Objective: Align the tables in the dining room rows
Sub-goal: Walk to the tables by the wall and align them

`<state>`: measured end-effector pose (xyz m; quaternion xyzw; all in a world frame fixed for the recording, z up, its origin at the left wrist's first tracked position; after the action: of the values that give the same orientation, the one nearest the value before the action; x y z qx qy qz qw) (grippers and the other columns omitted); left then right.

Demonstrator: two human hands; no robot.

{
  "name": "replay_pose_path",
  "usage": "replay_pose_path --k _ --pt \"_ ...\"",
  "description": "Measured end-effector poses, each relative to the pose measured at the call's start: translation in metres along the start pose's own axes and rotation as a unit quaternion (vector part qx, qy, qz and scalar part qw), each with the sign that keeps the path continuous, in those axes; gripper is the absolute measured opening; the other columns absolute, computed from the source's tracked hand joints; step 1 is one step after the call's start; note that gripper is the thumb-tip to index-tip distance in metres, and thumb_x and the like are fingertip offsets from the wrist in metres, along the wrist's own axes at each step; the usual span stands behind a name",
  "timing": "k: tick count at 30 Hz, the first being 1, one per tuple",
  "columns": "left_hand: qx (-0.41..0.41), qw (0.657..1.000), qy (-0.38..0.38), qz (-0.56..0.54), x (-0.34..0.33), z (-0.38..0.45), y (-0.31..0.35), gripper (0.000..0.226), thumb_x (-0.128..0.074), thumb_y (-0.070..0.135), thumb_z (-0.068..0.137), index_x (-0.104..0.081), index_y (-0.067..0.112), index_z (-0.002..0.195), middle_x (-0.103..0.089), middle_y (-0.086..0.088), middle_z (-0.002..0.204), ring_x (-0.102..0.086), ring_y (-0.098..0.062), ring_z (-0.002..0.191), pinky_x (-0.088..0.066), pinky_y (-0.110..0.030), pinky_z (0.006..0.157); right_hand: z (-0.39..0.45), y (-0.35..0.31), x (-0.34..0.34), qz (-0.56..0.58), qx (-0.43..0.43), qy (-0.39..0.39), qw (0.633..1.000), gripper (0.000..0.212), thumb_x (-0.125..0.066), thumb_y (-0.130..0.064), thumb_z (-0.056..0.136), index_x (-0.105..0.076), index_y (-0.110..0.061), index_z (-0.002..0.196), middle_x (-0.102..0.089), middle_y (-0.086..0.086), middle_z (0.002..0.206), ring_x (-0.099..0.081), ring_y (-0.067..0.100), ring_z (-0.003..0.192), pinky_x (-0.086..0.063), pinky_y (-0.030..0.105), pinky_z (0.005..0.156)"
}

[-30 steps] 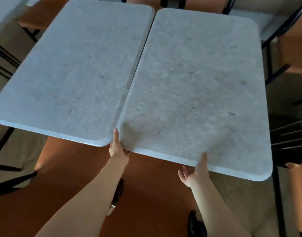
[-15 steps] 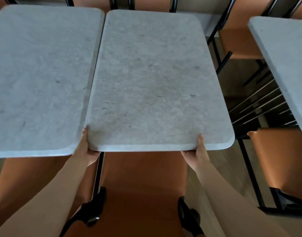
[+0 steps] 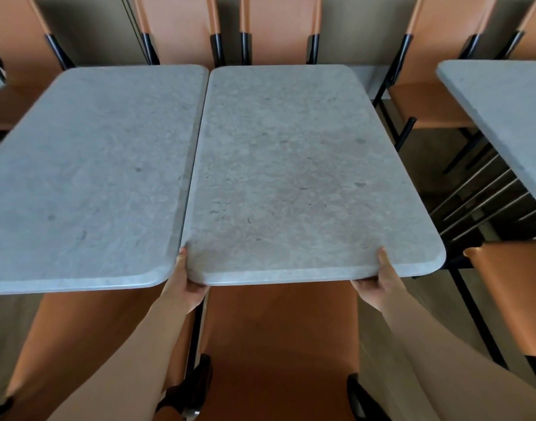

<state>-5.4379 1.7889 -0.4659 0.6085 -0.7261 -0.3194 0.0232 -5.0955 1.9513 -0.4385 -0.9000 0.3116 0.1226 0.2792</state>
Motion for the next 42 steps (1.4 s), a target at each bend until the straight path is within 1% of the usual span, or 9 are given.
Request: replay_pose_path --k 8,17,21,23,26,29,34,38,42 --pt "0.028 0.999 -0.002 -0.031 0.012 -0.011 -0.016 0.052 -0.078 0.048 0.081 -0.065 0.017 0.121 -0.073 -0.009 0.118 -0.069 -0.029 0.11 -0.052 -0.049 0.103 -0.001 0.001 0.016 -0.022 -0.002 0.014 1.0 0.032 -0.068 -0.045 0.093 -0.063 -0.016 0.106 -0.07 0.005 0.116 -0.067 0.023 0.101 -0.052 0.04 0.101" --pt "0.012 0.999 -0.025 -0.046 0.001 -0.025 -0.021 0.041 -0.061 0.046 0.097 -0.064 0.016 0.124 -0.071 -0.011 0.123 -0.066 -0.029 0.116 -0.047 -0.047 0.108 0.001 -0.002 0.014 -0.003 -0.02 0.016 1.0 0.048 -0.065 -0.047 0.093 -0.061 -0.018 0.132 -0.068 0.004 0.13 -0.064 0.023 0.12 -0.051 0.037 0.103" --pt "-0.011 0.999 0.009 -0.047 -0.002 -0.036 -0.026 0.043 -0.056 0.041 0.101 -0.057 0.013 0.134 -0.068 -0.012 0.126 -0.066 -0.028 0.114 -0.051 -0.044 0.102 -0.004 -0.007 0.013 -0.112 -0.036 0.035 0.992 0.054 -0.06 -0.051 0.096 -0.055 -0.013 0.134 -0.068 0.007 0.123 -0.066 0.025 0.11 -0.053 0.04 0.096" --pt "-0.01 0.999 0.025 -0.036 0.0 -0.039 -0.029 0.048 -0.06 0.042 0.099 -0.056 0.013 0.137 -0.068 -0.011 0.128 -0.067 -0.027 0.114 -0.055 -0.041 0.095 -0.006 -0.013 0.02 -0.24 -0.043 0.079 0.966 0.064 -0.058 -0.06 0.093 -0.049 -0.011 0.135 -0.064 0.013 0.117 -0.065 0.029 0.1 -0.053 0.046 0.091" --pt "-0.014 0.997 0.056 -0.047 -0.001 -0.046 -0.039 0.055 -0.064 0.045 0.095 -0.055 0.014 0.141 -0.068 -0.007 0.129 -0.068 -0.024 0.111 -0.054 -0.038 0.097 -0.01 -0.024 0.035 -0.368 -0.009 0.175 0.913 0.111 -0.076 -0.069 0.07 -0.025 -0.015 0.154 -0.045 0.019 0.145 -0.058 0.038 0.119 -0.057 0.05 0.077" --pt "-0.036 0.994 0.098 -0.024 -0.017 -0.064 -0.051 0.038 -0.066 0.037 0.096 -0.056 0.016 0.127 -0.068 -0.004 0.112 -0.068 -0.02 0.096 -0.053 -0.036 0.096 -0.011 -0.04 0.043 -0.518 0.139 0.252 0.806 0.125 -0.087 -0.057 0.065 -0.01 -0.016 0.154 -0.018 0.02 0.154 -0.035 0.046 0.135 -0.048 0.057 0.098" --pt "0.001 0.988 0.074 0.136 -0.026 -0.097 -0.092 0.039 -0.068 0.032 0.096 -0.059 0.016 0.131 -0.066 -0.003 0.123 -0.067 -0.021 0.11 -0.053 -0.041 0.101 -0.03 -0.054 0.067 -0.705 0.246 0.122 0.654 0.095 -0.083 -0.019 0.079 -0.025 -0.015 0.154 -0.011 0.016 0.16 -0.023 0.044 0.142 -0.035 0.063 0.108" --pt "-0.006 0.982 0.069 0.177 -0.033 -0.137 -0.106 0.037 -0.066 0.031 0.097 -0.059 0.019 0.131 -0.062 0.001 0.125 -0.064 -0.021 0.115 -0.052 -0.041 0.102 -0.068 -0.052 0.063 -0.764 0.229 -0.003 0.603 0.075 -0.073 -0.017 0.088 -0.036 -0.011 0.153 -0.023 0.015 0.16 -0.034 0.038 0.142 -0.041 0.049 0.105" --pt "-0.065 0.974 0.032 0.214 -0.031 -0.183 -0.089 0.03 -0.062 0.024 0.1 -0.059 0.019 0.129 -0.065 0.004 0.119 -0.065 -0.019 0.116 -0.053 -0.038 0.1 -0.112 -0.036 0.035 -0.769 0.249 -0.11 0.578 0.06 -0.067 -0.018 0.093 -0.044 -0.011 0.148 -0.04 0.012 0.151 -0.067 0.019 0.093 -0.05 0.025 0.073"
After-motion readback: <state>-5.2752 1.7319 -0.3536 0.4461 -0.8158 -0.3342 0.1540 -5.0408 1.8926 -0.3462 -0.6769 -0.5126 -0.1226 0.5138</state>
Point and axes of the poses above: each hand's wrist, its own z-axis towards the middle knuckle, its own x-axis out of the back of the hand, y = z × x, the point moved 1 cm from there along z, towards the middle knuckle
